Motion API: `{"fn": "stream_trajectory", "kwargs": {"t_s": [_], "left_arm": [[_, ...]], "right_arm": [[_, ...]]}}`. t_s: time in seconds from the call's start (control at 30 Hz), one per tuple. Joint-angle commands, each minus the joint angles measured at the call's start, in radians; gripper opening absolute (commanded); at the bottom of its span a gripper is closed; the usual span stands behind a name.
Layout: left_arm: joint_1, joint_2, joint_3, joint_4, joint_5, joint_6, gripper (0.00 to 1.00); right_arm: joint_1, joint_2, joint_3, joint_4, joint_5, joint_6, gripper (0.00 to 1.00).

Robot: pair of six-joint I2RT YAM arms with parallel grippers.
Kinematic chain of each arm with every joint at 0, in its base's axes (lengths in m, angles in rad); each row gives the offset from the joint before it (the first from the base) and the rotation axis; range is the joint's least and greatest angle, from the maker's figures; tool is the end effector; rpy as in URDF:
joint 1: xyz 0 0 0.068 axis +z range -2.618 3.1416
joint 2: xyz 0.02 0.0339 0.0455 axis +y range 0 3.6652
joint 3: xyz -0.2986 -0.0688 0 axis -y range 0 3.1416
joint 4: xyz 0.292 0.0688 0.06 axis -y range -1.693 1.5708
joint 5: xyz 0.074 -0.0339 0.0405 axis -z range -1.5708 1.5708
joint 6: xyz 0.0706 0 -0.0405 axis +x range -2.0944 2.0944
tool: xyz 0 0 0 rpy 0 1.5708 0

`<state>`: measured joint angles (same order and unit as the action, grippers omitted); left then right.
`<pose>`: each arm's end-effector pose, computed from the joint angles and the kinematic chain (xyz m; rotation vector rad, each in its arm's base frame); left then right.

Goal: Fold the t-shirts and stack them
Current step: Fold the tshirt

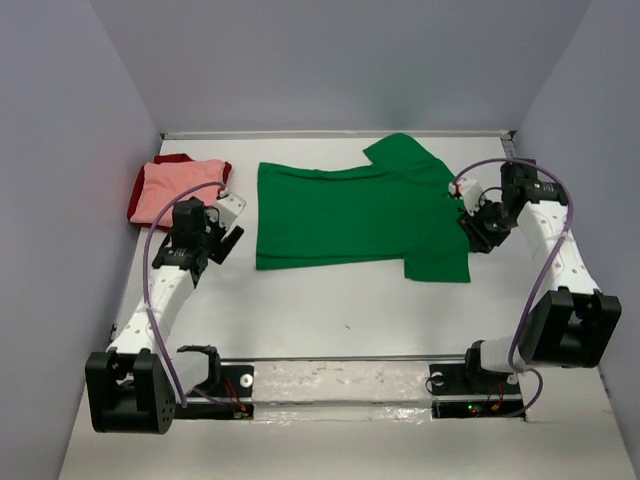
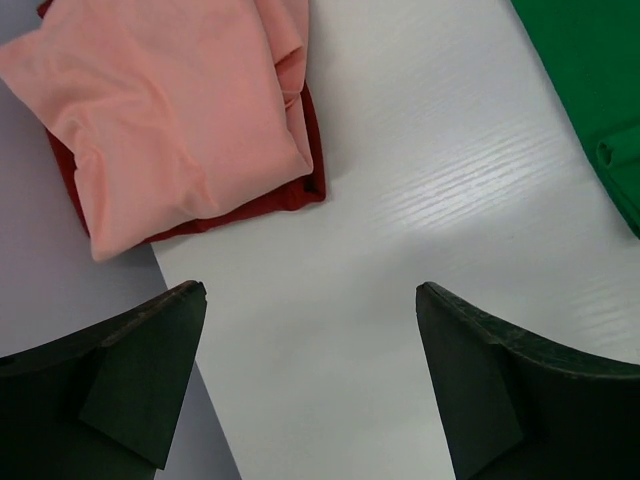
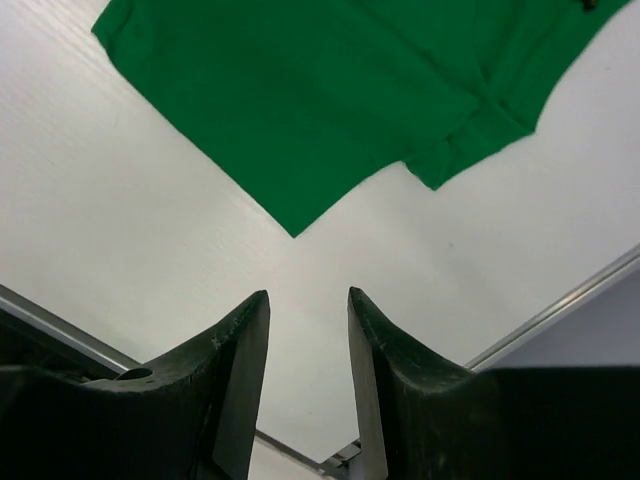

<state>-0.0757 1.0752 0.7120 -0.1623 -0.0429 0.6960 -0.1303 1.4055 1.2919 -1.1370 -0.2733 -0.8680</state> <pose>0.2967 -0.0195 0.2560 0.7748 1.9771 0.4167 0.3123 -0.0217 0.2998 -1.0406 2.5240 0.1185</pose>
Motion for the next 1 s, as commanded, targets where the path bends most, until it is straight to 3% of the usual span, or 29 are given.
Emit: {"fn": "stream_trajectory", "kwargs": {"t_s": [0.0, 0.27, 0.53, 0.97], "left_arm": [[0.068, -0.044, -0.025, 0.014, 0.159, -0.035, 0.99], [0.206, -0.077, -0.080, 0.038, 0.202, -0.055, 0.99], [0.255, -0.107, -0.103, 0.049, 0.215, -0.058, 0.99], [0.264, -0.098, -0.120, 0.060, 0.221, -0.053, 0.99]], "right_arm": [[0.031, -0.040, -0.066, 0.080, -0.018, -0.181, 0.43], [0.125, -0.004, -0.229, 0.200, 0.049, -0.307, 0.43], [0.219, 0.084, -0.336, 0.370, 0.120, -0.324, 0.43], [0.297, 0.202, -0.304, 0.404, 0.146, -0.266, 0.42]]}}
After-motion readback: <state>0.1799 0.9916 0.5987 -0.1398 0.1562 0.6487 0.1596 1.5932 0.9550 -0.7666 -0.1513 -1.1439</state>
